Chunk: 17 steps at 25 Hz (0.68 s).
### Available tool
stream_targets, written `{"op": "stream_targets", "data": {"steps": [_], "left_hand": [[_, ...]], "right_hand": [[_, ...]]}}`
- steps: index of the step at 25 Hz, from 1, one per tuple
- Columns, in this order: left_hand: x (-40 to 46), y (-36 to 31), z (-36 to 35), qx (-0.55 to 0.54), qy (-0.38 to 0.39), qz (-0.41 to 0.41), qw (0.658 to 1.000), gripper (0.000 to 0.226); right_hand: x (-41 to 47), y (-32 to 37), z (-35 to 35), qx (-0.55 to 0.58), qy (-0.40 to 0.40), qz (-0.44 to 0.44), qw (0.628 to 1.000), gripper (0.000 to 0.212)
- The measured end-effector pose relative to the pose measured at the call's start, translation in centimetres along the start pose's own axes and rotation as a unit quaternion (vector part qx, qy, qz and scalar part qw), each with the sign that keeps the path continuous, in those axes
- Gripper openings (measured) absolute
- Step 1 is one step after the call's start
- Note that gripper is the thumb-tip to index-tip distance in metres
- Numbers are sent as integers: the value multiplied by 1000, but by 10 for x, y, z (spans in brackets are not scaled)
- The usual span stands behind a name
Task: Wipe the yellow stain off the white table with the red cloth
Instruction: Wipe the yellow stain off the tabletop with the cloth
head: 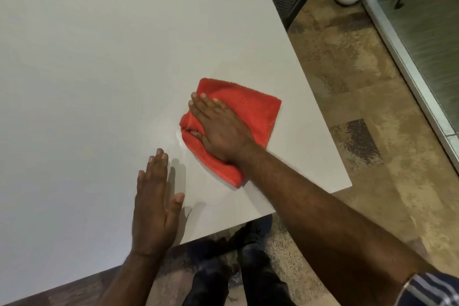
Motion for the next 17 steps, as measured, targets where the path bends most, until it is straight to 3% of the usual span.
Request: {"op": "stream_targets", "data": {"steps": [6, 12, 17], "left_hand": [[-9, -6, 8, -69, -31, 16, 997, 64], [-41, -4, 20, -104, -50, 135, 984, 72], [-73, -5, 22, -141, -61, 250, 956, 52]], "right_hand": [[-55, 47, -27, 30, 1, 18, 999, 66], [-102, 80, -45, 102, 13, -65, 993, 65], [-116, 95, -49, 181, 21, -154, 971, 64]]}}
Point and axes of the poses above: each hand's wrist, its own x-axis towards the middle knuckle, its own z-axis out of the back of the hand, y = z × x, the point moved 7 cm from there along x, towards the middle knuckle, and after that the axes turned 7 degrees about -z, right-handed, at the moved point
